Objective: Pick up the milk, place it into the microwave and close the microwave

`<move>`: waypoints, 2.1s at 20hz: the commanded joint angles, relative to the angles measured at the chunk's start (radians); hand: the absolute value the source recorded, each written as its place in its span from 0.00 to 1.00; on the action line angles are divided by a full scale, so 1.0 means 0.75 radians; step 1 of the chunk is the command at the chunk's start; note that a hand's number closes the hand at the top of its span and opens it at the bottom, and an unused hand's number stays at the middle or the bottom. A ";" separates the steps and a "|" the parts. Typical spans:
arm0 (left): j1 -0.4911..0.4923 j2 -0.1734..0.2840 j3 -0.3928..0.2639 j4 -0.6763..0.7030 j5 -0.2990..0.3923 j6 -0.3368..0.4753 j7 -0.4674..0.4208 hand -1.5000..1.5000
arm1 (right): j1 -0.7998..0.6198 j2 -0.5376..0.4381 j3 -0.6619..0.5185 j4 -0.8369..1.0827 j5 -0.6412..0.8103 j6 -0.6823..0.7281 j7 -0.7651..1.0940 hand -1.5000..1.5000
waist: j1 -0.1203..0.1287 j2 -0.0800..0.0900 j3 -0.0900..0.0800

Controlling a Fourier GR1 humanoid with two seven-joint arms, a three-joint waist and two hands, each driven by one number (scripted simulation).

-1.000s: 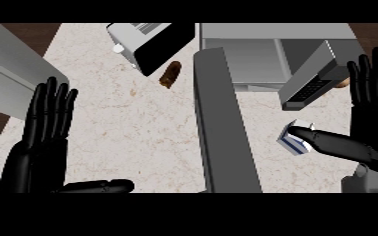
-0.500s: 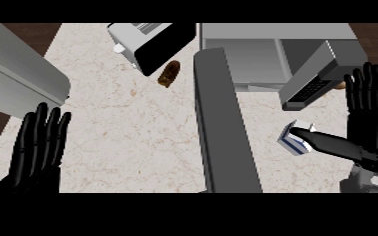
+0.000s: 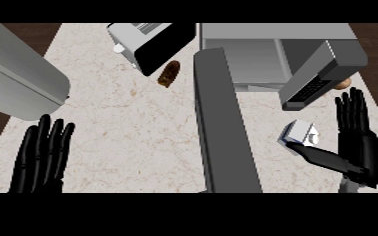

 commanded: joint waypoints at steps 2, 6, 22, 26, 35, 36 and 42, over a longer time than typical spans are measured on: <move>-0.029 0.003 -0.012 -0.057 -0.033 0.026 0.105 0.00 | 0.012 -0.035 -0.066 0.192 -0.023 0.047 -0.140 0.00 | -0.002 0.001 0.000; 0.028 -0.014 -0.135 0.030 -0.074 0.092 -0.044 0.00 | 0.053 0.017 -0.065 0.296 -0.002 0.016 -0.274 0.00 | -0.001 0.000 0.000; 0.170 0.070 -0.115 -0.137 -0.031 0.051 -0.030 0.00 | -0.322 -0.148 -0.226 1.230 -0.067 0.140 -0.767 0.00 | 0.011 0.001 0.001; 0.049 0.004 -0.210 -0.109 -0.136 0.118 0.091 0.00 | -0.377 -0.175 -0.245 1.517 -0.028 0.157 -0.988 0.00 | 0.014 0.006 0.003; 0.129 0.072 -0.115 -0.093 -0.017 0.077 -0.039 0.00 | -0.436 -0.242 -0.155 1.712 0.104 0.181 -1.193 1.00 | 0.024 0.009 0.003; 0.194 0.086 -0.162 -0.133 -0.041 0.073 -0.052 0.00 | -0.397 -0.228 -0.142 1.674 0.135 0.079 -1.266 1.00 | 0.031 0.006 0.004; 0.099 0.072 -0.124 -0.092 -0.016 0.076 0.000 0.00 | -0.479 -0.160 -0.141 1.664 0.087 0.335 -1.287 1.00 | 0.016 0.008 0.004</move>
